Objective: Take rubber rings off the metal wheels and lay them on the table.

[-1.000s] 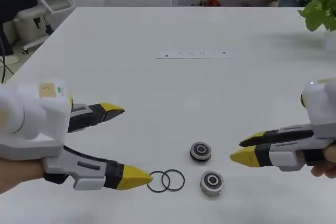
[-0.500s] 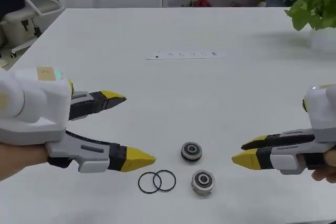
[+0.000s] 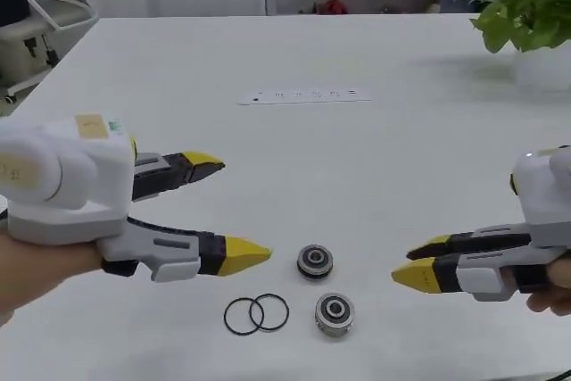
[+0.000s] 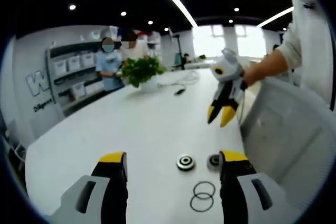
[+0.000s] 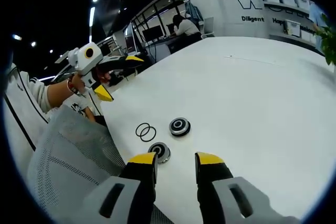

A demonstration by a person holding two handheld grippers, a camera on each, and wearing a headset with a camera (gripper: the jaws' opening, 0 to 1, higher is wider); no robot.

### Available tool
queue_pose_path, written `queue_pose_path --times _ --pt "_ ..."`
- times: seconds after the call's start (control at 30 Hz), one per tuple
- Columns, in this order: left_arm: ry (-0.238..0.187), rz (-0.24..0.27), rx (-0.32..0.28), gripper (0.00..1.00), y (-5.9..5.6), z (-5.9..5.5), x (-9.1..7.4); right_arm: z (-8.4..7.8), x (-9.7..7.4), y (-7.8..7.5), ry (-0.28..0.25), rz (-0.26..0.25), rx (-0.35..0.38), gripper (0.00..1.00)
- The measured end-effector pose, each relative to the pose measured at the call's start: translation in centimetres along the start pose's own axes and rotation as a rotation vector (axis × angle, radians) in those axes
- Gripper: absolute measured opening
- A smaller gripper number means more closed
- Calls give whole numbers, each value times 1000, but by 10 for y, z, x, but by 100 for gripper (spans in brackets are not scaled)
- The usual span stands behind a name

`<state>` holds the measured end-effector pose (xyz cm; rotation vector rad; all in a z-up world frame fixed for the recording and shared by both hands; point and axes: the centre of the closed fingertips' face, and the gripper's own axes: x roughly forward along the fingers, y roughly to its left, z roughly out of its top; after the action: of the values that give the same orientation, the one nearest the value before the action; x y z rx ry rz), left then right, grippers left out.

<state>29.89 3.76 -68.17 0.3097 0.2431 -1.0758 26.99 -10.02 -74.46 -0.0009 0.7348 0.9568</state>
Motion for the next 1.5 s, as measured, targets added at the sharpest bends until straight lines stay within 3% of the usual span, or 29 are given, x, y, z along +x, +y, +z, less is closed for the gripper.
queue_pose_path --times 0.37,0.6,0.73,1.07,1.33,1.5 --pt "-52 -55 30 57 -9 15 26 -1 0 -1 0 1 6 25" --pt "-42 -97 70 44 -14 13 42 -3 3 -2 1 8 12 24" --pt "-27 -120 86 42 -17 5 54 -3 5 -2 7 12 8 24" --pt "24 -171 51 38 -27 -18 79 -5 9 -3 15 19 9 24" --pt "66 -172 44 27 -24 -36 94 -7 13 -4 18 27 15 24" --pt "88 -192 52 24 -29 -45 101 -8 14 -6 21 28 21 24"
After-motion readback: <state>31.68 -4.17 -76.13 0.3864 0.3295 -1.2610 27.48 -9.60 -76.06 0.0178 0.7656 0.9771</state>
